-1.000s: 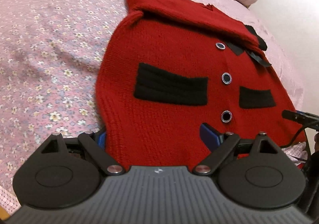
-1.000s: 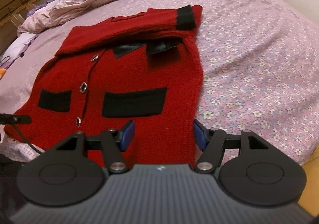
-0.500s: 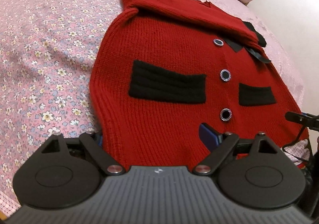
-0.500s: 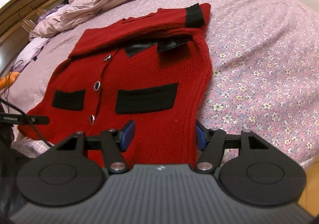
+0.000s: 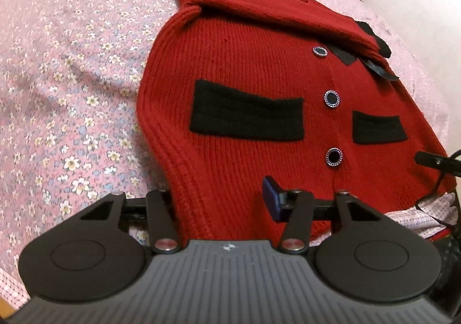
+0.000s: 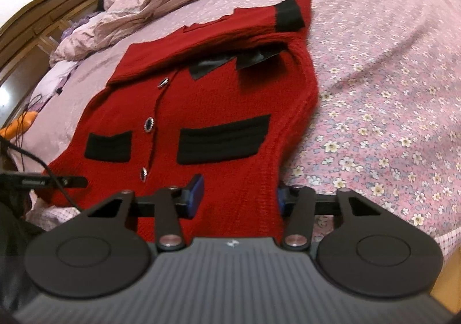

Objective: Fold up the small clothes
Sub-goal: 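Grasp the ribbed hem with the right gripper while the left gripper grasps it too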

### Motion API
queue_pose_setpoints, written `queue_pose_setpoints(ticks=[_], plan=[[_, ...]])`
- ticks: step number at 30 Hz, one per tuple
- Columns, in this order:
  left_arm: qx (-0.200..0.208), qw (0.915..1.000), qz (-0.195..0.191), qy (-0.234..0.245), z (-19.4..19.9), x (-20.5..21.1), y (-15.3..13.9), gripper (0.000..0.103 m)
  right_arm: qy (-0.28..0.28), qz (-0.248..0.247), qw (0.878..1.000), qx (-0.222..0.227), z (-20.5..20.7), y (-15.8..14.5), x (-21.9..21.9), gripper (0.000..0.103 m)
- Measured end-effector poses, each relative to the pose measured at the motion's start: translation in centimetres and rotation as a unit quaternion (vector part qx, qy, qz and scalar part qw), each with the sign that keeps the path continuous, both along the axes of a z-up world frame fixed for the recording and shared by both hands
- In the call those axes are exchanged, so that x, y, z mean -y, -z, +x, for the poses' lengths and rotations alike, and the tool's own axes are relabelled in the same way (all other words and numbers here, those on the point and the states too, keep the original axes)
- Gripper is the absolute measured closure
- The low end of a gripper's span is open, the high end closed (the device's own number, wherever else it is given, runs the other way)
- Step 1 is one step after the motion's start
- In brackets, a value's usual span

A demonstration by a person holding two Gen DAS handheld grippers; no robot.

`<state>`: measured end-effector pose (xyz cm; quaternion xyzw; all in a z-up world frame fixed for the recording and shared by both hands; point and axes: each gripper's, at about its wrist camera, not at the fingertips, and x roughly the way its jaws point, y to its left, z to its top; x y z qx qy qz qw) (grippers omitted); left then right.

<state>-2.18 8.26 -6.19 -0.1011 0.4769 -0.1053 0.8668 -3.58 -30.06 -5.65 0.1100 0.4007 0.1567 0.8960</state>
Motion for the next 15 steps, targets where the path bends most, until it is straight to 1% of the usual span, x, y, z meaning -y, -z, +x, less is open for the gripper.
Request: queue_pose_setpoints(ticks=[4, 5, 9, 10, 11, 15], plan=[[-0.005, 0.9999, 0.008, 0.008, 0.22, 0.07, 0.34, 0.047, 0.007, 0.001, 1.000, -0.002, 0.20, 0.40, 0.17, 0.073], [-0.005, 0.9998, 0.013, 0.012, 0.32, 0.27, 0.39, 0.047, 0.009, 0.004, 1.000, -0.004, 0.23, 0.52, 0.26, 0.076], [-0.002, 0.9994, 0.025, 0.021, 0.30, 0.74, 0.43, 0.048, 0.017, 0.018, 1.000, -0.006, 0.17, 0.67, 0.76, 0.080], [-0.002, 0.9994, 0.026, 0.021, 0.27, 0.75, 0.41, 0.051, 0.021, 0.022, 1.000, -0.005, 0.14, 0.68, 0.83, 0.082], [-0.002, 0.9994, 0.027, 0.020, 0.29, 0.69, 0.43, 0.052, 0.025, 0.026, 0.999, -0.003, 0.06, 0.68, 0.88, 0.083], [-0.006, 0.9998, 0.016, 0.013, 0.49, 0.21, 0.70, 0.051, 0.029, 0.027, 0.999, 0.007, -0.12, 0.67, 0.77, 0.085]])
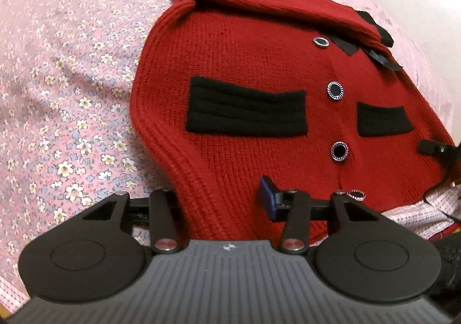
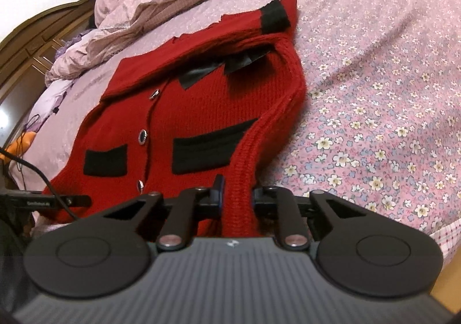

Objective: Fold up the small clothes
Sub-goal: 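Grasp the ribbed hem with the right gripper while the left gripper grasps it too, then lift the hem with both grippers and fold it toward the collar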

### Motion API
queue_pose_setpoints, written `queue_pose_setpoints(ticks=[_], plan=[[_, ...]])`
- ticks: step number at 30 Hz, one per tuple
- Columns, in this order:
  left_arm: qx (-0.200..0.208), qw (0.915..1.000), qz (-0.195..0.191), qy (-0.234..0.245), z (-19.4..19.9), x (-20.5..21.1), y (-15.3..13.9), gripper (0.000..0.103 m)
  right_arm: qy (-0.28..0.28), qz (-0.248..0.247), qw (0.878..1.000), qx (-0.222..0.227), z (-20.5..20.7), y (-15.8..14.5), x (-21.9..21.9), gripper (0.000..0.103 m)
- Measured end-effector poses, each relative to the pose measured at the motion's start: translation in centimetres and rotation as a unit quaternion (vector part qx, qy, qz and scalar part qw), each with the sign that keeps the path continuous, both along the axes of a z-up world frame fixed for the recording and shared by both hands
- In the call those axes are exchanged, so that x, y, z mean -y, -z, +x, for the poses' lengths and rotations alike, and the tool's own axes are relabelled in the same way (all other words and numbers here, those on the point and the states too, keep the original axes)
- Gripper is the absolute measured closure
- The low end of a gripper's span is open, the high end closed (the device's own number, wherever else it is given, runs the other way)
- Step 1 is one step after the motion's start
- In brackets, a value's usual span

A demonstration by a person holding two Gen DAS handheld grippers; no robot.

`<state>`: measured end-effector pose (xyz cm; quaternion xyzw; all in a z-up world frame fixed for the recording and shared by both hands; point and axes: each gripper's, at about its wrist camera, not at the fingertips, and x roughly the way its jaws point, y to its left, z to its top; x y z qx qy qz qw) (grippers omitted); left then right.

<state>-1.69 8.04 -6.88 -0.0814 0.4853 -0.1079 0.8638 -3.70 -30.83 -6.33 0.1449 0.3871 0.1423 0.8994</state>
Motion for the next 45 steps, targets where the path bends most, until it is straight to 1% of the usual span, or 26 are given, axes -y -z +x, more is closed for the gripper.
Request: queue_pose_setpoints(ticks=[4, 5, 7, 8, 9, 10, 14, 16, 23, 28, 33, 37, 41, 45], plan=[[-0.009, 0.9999, -0.006, -0.006, 0.5, -0.1, 0.0, 0.052, 0.004, 0.013, 1.000, 0.003, 0.1, -0.1, 0.2, 0.086], [-0.011, 0.9998, -0.010, -0.011, 0.6, -0.2, -0.1, 0.054, 0.005, 0.016, 1.000, 0.005, 0.1, -0.1, 0.2, 0.086], [-0.009, 0.9997, -0.002, -0.022, 0.8, -0.4, -0.5, 0.078, 0.005, 0.021, 1.000, 0.010, 0.2, -0.3, 0.3, 0.086], [-0.007, 0.9996, -0.002, -0.028, 0.9, -0.6, -0.7, 0.082, 0.005, 0.024, 1.000, 0.014, 0.2, -0.5, 0.3, 0.086], [-0.004, 0.9994, -0.008, -0.034, 1.0, -0.8, -1.0, 0.088, 0.005, 0.027, 0.999, 0.018, 0.4, -0.7, 0.2, 0.087], [0.000, 0.9991, -0.019, -0.038, 1.1, -1.1, -1.4, 0.091, 0.003, 0.031, 0.999, 0.023, 0.5, -1.0, 0.2, 0.087], [0.027, 0.9967, -0.061, -0.048, 1.3, -1.7, -3.4, 0.092, -0.003, 0.047, 0.998, 0.051, 1.2, -2.4, -0.1, 0.088], [0.037, 0.9949, -0.078, -0.051, 1.6, -1.9, -4.3, 0.092, -0.002, 0.053, 0.996, 0.067, 1.6, -3.1, -0.2, 0.090], [0.075, 0.9892, -0.111, -0.059, 3.5, -1.8, -7.4, 0.093, 0.010, 0.070, 0.992, 0.102, 3.3, -4.7, 0.0, 0.091], [0.115, 0.9829, -0.123, -0.074, 5.5, -2.2, -10.2, 0.093, 0.026, 0.093, 0.988, 0.119, 5.1, -6.0, 0.7, 0.091], [0.146, 0.9752, -0.134, -0.098, 7.8, -3.0, -12.2, 0.093, 0.057, 0.121, 0.982, 0.132, 7.2, -7.0, 2.1, 0.091], [0.165, 0.9704, -0.138, -0.110, 9.2, -3.9, -13.5, 0.093, 0.073, 0.125, 0.979, 0.143, 8.6, -7.7, 3.1, 0.091], [0.178, 0.9672, -0.139, -0.116, 11.2, -4.0, -14.4, 0.093, 0.081, 0.134, 0.976, 0.152, 10.4, -8.3, 3.7, 0.092], [0.186, 0.9671, -0.126, -0.119, 13.9, -3.7, -15.2, 0.093, 0.088, 0.137, 0.974, 0.158, 12.6, -8.5, 3.9, 0.092]])
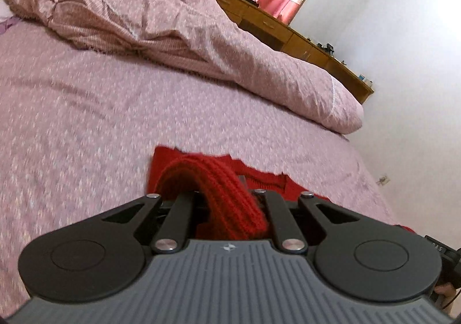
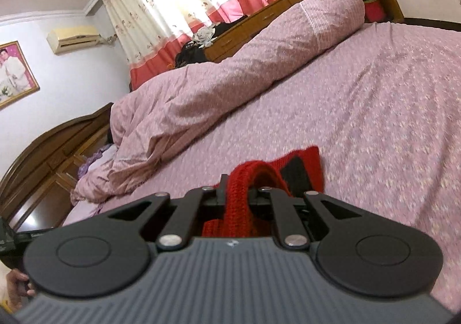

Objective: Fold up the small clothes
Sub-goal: 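Lift the hem with both grippers and fold it toward the collar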

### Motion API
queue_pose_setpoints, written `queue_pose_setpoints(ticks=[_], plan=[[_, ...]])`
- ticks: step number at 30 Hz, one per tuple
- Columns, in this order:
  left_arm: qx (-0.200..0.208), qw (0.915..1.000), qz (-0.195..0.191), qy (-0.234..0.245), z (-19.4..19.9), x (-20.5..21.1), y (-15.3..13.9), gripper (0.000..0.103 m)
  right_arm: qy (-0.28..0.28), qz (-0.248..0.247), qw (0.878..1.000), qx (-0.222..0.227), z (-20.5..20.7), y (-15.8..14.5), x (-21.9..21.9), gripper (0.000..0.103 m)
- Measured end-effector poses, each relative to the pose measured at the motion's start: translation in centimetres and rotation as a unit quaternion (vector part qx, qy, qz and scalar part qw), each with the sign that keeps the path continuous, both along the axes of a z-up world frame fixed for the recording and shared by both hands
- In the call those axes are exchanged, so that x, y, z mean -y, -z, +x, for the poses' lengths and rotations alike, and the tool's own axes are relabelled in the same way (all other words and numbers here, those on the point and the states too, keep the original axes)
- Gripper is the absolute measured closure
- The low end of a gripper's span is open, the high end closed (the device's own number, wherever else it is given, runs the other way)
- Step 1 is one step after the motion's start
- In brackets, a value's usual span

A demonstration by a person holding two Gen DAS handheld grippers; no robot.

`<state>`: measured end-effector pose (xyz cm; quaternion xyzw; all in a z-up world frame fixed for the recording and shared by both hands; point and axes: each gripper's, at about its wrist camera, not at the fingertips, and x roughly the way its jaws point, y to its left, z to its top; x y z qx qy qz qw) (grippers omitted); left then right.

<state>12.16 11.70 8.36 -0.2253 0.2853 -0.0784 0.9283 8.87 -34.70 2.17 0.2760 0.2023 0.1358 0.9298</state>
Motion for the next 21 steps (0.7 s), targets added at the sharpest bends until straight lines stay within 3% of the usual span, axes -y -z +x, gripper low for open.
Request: queue_pose_setpoints(ticks=[9, 21], plan=[[-0.014, 0.9995, 0.029, -0.004, 7.2, 1.1, 0.3, 0.093, 0.019, -0.006, 1.000, -0.007, 5.7, 0.4, 0.2, 0.092], [-0.087, 0.9949, 0.039, -0.033, 13.2, -0.2, 7.5, 0.093, 0.050, 0.006, 0.995, -0.087, 11.7, 6.3, 0.9, 0.091]])
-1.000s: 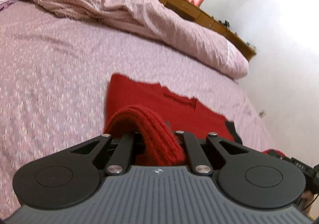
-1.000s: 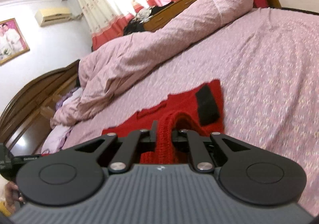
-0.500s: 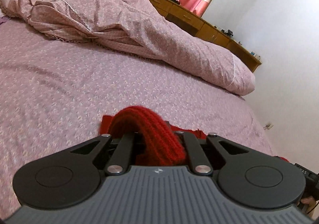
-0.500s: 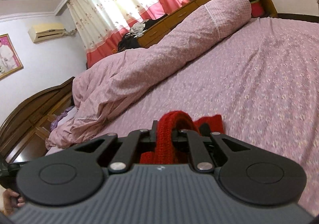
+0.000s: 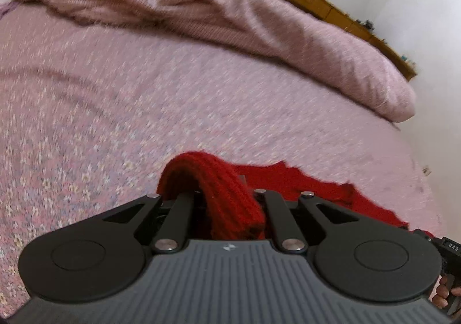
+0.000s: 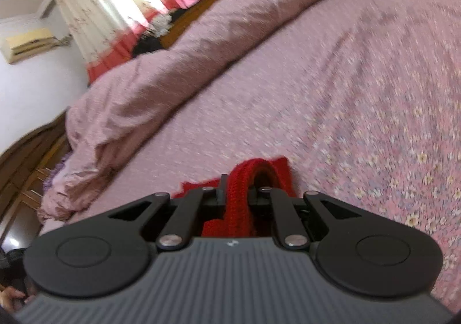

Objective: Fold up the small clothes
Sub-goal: 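Lift the hem with both grippers and fold it toward the collar, then lay the folded hem down and open both grippers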

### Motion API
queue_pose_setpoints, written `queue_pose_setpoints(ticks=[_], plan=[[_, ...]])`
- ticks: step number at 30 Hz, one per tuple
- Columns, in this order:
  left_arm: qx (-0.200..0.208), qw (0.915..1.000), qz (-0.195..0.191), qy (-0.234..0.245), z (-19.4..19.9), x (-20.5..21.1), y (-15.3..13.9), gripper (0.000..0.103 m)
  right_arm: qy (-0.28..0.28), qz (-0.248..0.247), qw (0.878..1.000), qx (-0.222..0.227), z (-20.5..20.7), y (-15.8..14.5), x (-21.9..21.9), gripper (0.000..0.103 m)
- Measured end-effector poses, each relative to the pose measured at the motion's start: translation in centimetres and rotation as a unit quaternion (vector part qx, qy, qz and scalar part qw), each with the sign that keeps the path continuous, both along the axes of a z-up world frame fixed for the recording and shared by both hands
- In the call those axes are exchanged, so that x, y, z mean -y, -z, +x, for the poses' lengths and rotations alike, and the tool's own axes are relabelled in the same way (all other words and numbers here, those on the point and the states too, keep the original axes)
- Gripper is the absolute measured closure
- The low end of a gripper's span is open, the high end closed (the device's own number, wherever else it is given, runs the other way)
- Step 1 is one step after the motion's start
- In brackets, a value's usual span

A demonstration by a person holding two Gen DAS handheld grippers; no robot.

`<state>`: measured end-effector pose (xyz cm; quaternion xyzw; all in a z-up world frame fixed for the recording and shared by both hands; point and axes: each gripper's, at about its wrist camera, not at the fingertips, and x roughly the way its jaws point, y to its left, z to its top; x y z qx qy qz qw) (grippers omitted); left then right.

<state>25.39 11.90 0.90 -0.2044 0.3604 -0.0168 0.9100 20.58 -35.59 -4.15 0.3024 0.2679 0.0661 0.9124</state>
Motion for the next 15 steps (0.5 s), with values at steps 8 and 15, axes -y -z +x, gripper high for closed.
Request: queue_pose_setpoints(ticks=[8, 15], plan=[[0.001, 0.9997, 0.022, 0.007, -1.1, 0.0, -0.4, 0.090, -0.001, -0.043, 0.999, -0.006, -0.2, 1.3, -1.1, 0.090], [0.025, 0.9977, 0.063, -0.002, -3.5, 0.7, -3.2, 0.033, 0.000, -0.073, 0.997, 0.006, -2.0, -0.6, -1.8, 0.048]])
